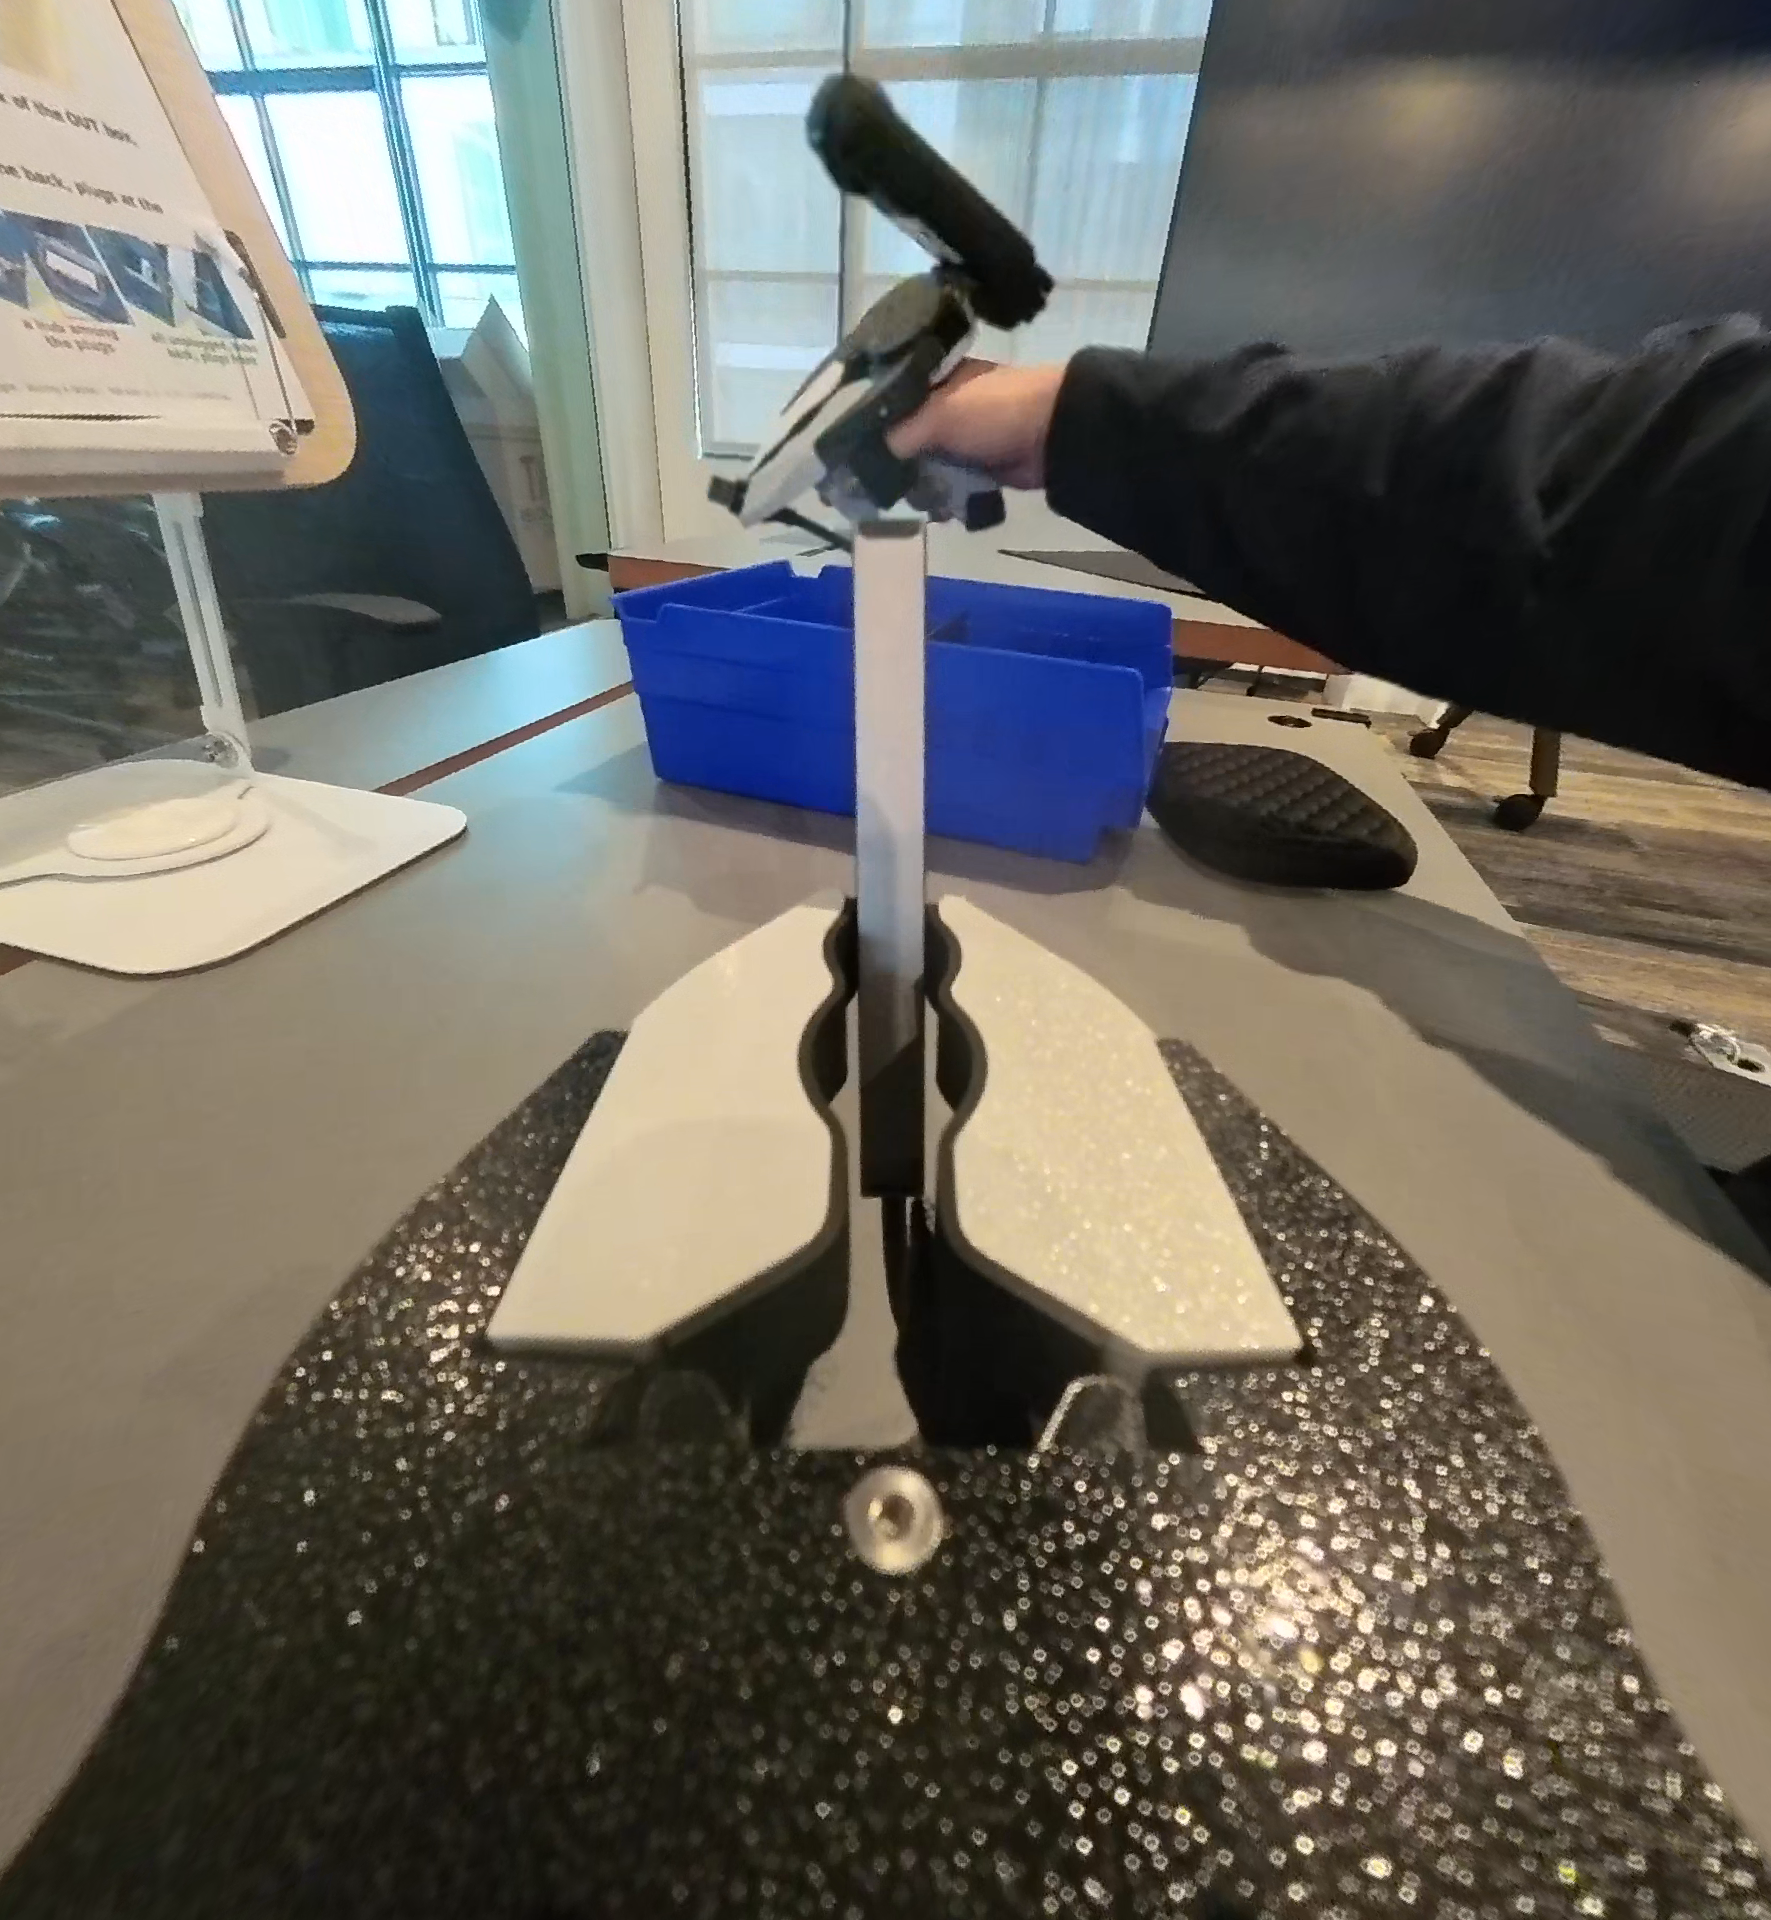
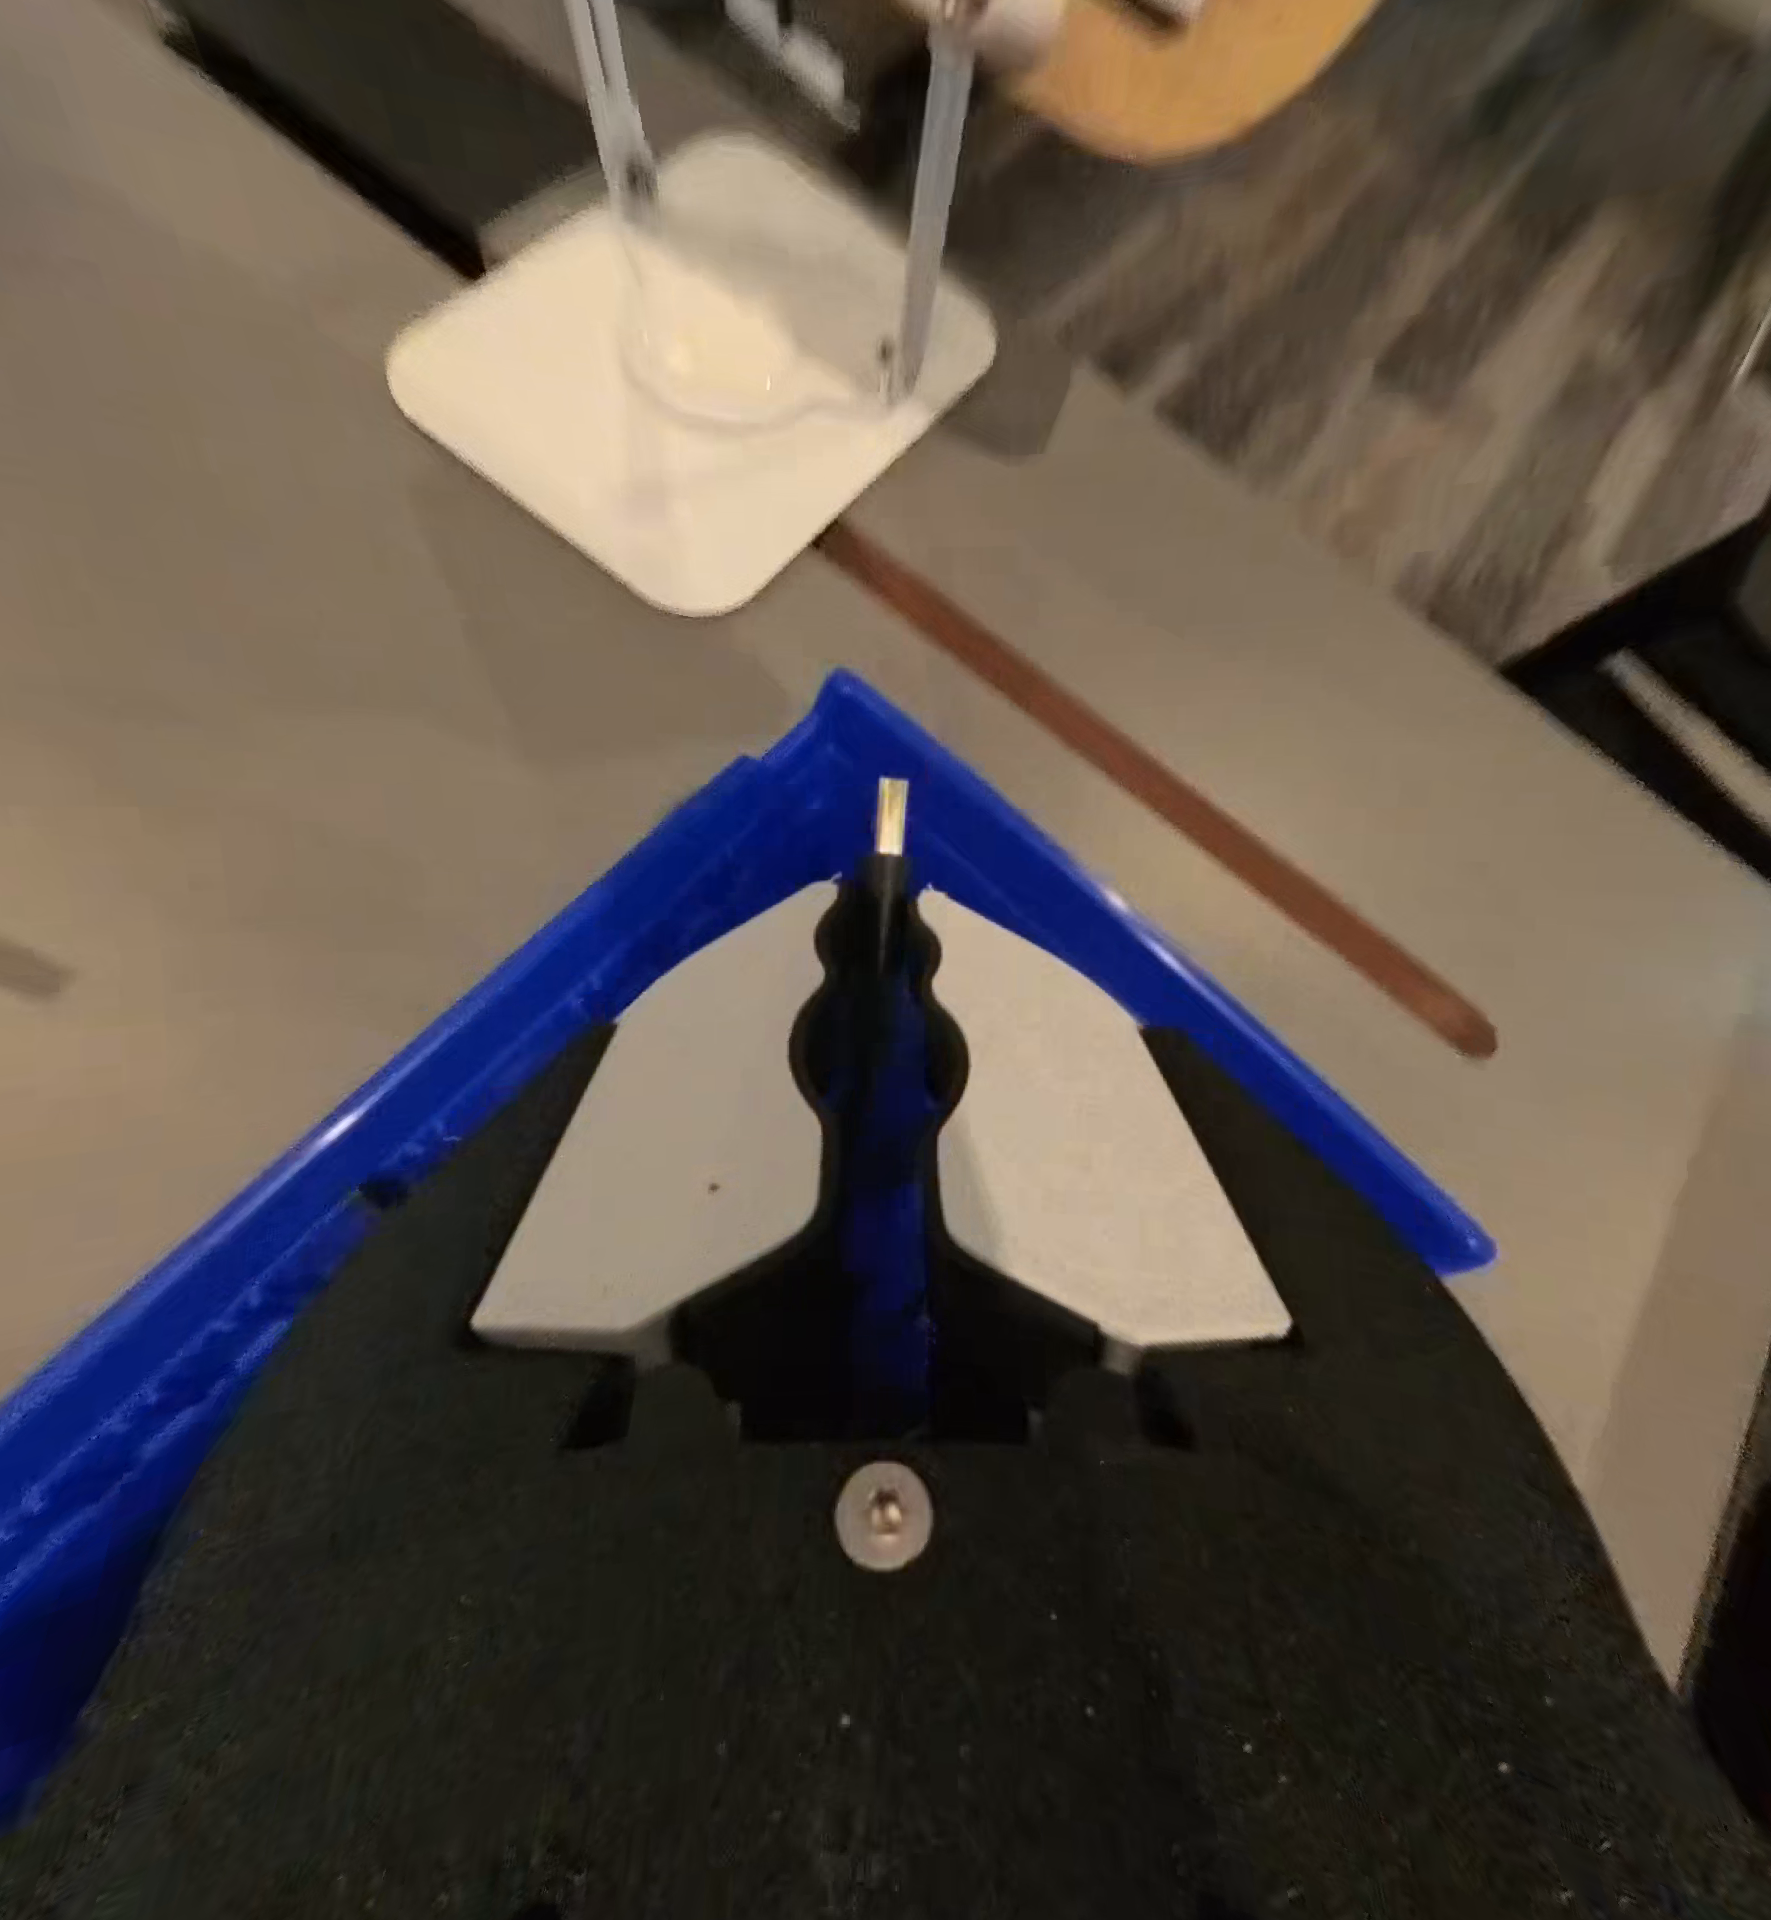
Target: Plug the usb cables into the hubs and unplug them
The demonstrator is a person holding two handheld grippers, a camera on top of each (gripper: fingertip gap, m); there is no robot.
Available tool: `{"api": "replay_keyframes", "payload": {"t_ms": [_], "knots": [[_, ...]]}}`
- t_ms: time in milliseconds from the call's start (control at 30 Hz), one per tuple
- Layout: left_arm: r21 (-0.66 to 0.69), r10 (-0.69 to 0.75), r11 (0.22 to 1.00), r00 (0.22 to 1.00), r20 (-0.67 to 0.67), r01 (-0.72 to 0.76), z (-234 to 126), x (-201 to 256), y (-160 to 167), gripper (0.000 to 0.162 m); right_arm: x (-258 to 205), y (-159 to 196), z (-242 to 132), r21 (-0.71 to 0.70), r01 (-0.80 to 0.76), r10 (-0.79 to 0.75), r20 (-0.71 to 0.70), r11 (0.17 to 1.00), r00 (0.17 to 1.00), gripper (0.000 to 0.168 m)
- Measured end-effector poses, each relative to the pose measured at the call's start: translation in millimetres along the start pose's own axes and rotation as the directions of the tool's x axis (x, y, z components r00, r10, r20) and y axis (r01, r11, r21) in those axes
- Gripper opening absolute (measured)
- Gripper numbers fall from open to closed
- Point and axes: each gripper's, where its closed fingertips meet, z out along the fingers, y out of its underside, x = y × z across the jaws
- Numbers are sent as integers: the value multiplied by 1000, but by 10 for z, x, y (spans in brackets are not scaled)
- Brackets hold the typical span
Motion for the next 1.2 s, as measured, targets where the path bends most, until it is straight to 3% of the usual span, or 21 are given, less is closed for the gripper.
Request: {"api": "replay_keyframes", "payload": {"t_ms": [133,333,400,533,633,700,767,867,1000,1100,1200], "knots": [[-5,3,1000,1000,-1,-3,-1,0,7,11,55,254,195,-341,5,-31,-72,940,997,10],[-2,7,1000,1000,0,-7,-12,-1,-9,11,32,650,403,-701,71,-184,-86,709,979,10],[0,5,1000,1000,4,-5,-17,-10,-12,11,125,731,376,-760,58,-253,-142,647,957,30],[9,-10,1000,1000,6,10,-24,-31,-14,11,133,528,283,-668,-31,-171,-234,744,957,70],[10,-17,1000,1000,2,17,-21,-34,-9,11,57,183,56,-547,16,-187,-258,837,948,74],[9,-17,1000,1000,-2,17,-12,-26,-4,11,-262,-125,-31,-408,110,-199,-182,906,963,73],[2,-13,1000,1000,-9,13,3,-9,7,11,-877,-405,-71,-243,236,-245,-8,941,969,75],[-15,5,1000,1000,-18,-6,25,27,33,11,-2073,-642,-184,4,431,-413,296,902,861,73],[-19,16,1000,1000,-24,-16,28,51,34,11,-2809,-662,-216,97,623,-616,328,776,716,62],[-17,17,1000,1000,-17,-18,13,31,33,11,-2495,-747,-259,44,656,-651,191,754,735,57],[-10,12,1000,1000,-12,-12,1,12,19,11,-1218,-756,-427,-107,490,-500,-123,865,857,53]]}}
